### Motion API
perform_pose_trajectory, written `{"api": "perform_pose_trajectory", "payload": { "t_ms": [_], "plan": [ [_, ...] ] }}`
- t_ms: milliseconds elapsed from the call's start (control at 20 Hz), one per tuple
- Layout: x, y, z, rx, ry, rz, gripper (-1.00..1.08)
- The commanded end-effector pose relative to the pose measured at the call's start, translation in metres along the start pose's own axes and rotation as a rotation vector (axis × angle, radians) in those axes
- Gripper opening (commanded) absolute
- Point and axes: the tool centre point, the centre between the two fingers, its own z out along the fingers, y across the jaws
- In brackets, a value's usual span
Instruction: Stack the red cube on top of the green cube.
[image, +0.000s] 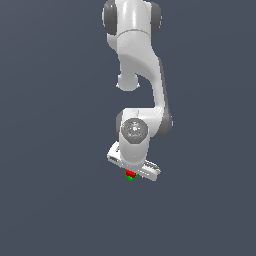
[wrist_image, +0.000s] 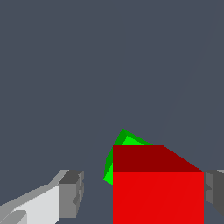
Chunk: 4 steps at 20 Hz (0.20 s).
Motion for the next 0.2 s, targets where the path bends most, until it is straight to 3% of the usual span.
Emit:
{"api": "perform_pose_trajectory", "payload": {
  "t_ms": [0,150],
  "plan": [
    [0.0001,0.0000,0.0000,0.000,0.000,0.000,1.00],
    [0.0001,0.0000,0.0000,0.000,0.000,0.000,1.00]
  ]
}}
